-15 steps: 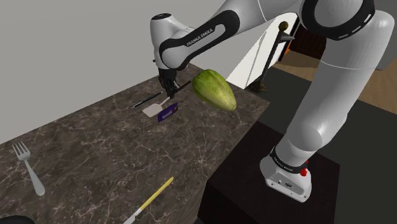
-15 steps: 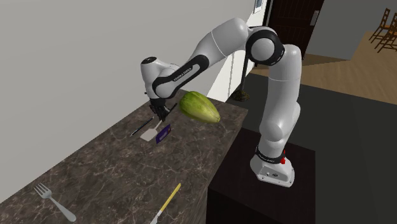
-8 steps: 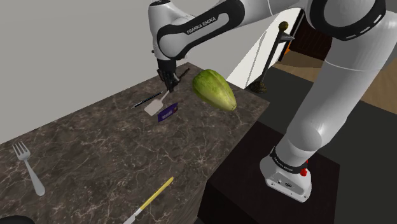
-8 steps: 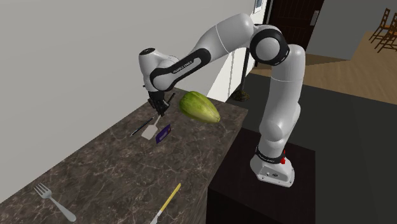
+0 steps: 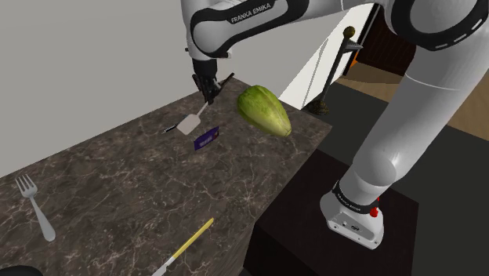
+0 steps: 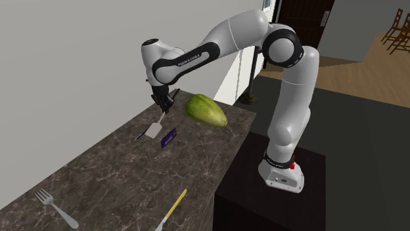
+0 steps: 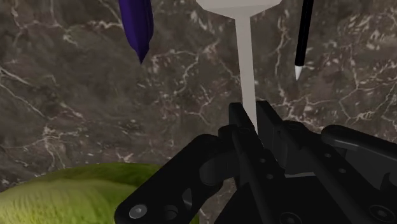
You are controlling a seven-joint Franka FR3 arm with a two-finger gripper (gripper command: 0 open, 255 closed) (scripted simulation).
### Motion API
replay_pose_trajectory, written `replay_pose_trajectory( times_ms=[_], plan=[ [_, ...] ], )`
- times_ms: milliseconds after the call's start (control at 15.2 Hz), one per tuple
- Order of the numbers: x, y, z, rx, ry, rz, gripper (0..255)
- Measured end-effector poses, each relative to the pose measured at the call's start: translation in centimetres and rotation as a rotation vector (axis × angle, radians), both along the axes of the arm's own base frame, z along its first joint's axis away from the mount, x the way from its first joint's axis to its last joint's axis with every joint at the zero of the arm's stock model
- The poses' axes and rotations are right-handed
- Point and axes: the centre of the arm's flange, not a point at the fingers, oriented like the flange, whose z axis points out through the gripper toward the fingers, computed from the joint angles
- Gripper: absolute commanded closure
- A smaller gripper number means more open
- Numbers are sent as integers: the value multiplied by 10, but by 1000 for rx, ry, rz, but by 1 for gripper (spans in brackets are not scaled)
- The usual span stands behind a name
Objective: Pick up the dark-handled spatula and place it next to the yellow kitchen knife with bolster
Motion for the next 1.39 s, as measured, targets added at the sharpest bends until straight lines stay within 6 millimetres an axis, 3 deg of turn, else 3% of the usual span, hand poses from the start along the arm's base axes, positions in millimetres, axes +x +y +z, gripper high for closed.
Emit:
replay_pose_trajectory(
  times_ms=[198, 330, 1386],
  plan=[
    [0, 1, 15, 0, 0, 0, 255],
    [-11, 12, 17, 0, 0, 0, 255],
    [-159, 157, 21, 0, 0, 1, 255]
  ],
)
